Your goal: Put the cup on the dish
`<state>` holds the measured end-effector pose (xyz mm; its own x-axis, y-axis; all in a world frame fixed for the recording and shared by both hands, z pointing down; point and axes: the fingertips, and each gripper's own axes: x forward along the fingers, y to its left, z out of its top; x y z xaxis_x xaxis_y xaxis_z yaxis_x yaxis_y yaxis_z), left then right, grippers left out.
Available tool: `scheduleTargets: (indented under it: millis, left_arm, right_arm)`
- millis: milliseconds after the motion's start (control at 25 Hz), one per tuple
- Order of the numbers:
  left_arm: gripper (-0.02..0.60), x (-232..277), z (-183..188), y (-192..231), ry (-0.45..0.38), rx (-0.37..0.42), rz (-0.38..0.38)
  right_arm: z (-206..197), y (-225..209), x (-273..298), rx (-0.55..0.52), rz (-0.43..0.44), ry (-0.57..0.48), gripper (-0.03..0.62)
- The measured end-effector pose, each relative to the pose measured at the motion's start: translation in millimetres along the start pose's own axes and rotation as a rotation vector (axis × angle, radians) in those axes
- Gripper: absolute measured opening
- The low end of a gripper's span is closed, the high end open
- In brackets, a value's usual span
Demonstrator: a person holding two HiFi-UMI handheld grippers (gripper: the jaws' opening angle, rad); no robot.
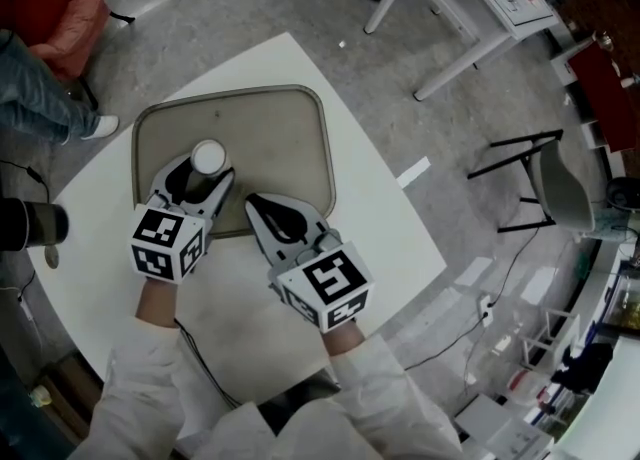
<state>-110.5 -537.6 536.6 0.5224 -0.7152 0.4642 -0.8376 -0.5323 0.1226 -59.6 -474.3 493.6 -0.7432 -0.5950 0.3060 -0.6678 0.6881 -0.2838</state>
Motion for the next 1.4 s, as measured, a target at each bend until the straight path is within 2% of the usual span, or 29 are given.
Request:
scheduleTargets:
  millis: [440,720,1080,1160,1400]
  left_arm:
    - [0.273,-24,-6,-2,0.01,-0.078,-0.004]
    - [0.272,-58,-5,-26,0.004,-0.039,0.004]
    - [0.264,-128,-3,-78,-0.063,0.012,0.045]
    - [0.247,-144,2,-91,-0.089,0.026,0.053]
    - [0.093,-196,18,-134,-0.148,0.072,0.072]
  right_arm:
    - [4,12,-33,0.002,-0.016,-0.022,0.015]
    - [8,32,-60,-0.024,-0.001,-0.057,0.015]
    - [2,80,-115,-0.033,0.034,-0.063,0.014]
    - [4,90,-128,-0.047,0.043,-0.067,0.015]
    - [15,120,-168,-0.09,0.076,-0.103,0.014]
